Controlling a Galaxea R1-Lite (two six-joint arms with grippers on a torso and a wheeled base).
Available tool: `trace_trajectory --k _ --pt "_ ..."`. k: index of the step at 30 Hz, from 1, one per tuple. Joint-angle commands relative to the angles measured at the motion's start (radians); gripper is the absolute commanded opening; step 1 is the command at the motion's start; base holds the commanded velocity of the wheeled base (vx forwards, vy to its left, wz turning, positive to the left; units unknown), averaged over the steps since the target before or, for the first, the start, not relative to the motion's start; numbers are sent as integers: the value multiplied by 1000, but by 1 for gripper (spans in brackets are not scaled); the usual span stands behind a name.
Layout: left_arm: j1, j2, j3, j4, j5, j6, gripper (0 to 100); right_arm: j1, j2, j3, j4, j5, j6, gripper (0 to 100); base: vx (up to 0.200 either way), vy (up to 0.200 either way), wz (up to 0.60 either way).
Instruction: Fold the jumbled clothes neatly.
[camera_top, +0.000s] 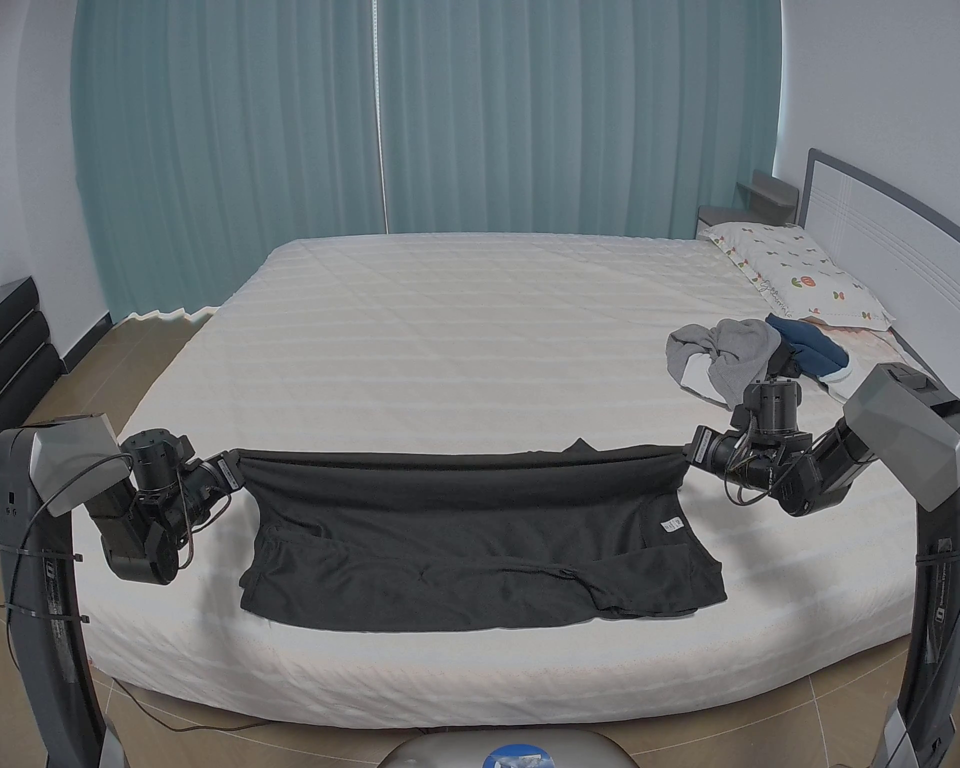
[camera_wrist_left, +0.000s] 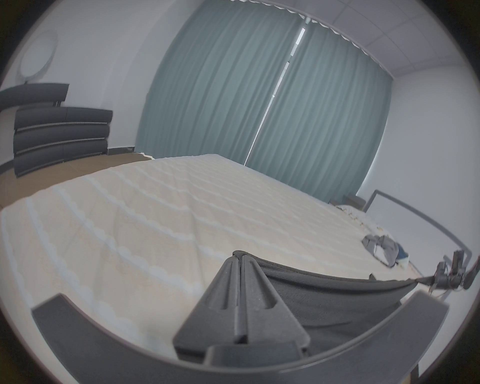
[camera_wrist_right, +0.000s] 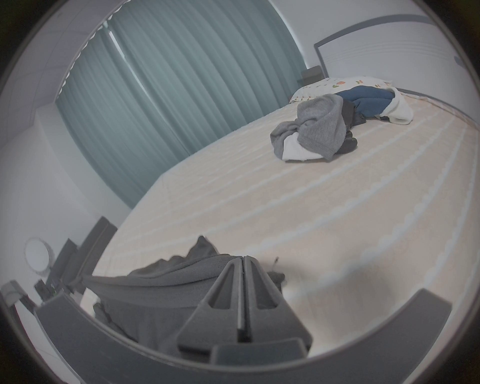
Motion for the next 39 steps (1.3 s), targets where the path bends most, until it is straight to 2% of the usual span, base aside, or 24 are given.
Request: trace_trajectory --k 1,3,4,8,12,15,18,19,20,21,22,30,33,35,39 --pt "14 -16 61 1 -26 69 0 -1 -34 80 -2 3 -70 0 0 0 0" --pt "16 -13 74 1 -37 100 0 -1 -36 99 -3 3 -93 0 0 0 0" --pt "16 -8 109 -1 -59 160 0 0 -37 145 -6 3 -133 0 0 0 0" --pt "14 1 141 -3 -82 232 0 5 -22 206 -14 0 -191 0 0 0 0" --pt "13 24 129 -10 -79 246 0 8 3 192 -45 -10 -186 0 0 0 0" --pt "5 46 72 -13 -59 195 0 9 37 142 -123 -30 -156 0 0 0 0" --pt "-15 52 20 -13 6 95 0 9 61 105 -198 -66 -107 0 0 0 0" --pt "-21 53 -1 -13 26 57 0 11 66 87 -209 -74 -90 0 0 0 0" --pt "-21 53 -1 -13 26 57 0 11 66 87 -209 -74 -90 0 0 0 0" --pt "-35 53 -31 -12 50 -6 0 9 78 51 -212 -77 -64 0 0 0 0" --pt "-38 53 -38 -10 55 -31 0 9 86 33 -216 -79 -48 0 0 0 0" --pt "-50 92 -97 -4 60 -81 0 26 167 -102 -218 -99 41 0 0 0 0" --pt "-50 119 -149 1 89 -109 0 35 185 -142 -212 -106 61 0 0 0 0" --pt "-52 155 -212 1 139 -133 0 38 207 -173 -210 -117 67 0 0 0 0" --pt "-55 173 -247 2 164 -170 0 38 234 -220 -212 -145 70 0 0 0 0"
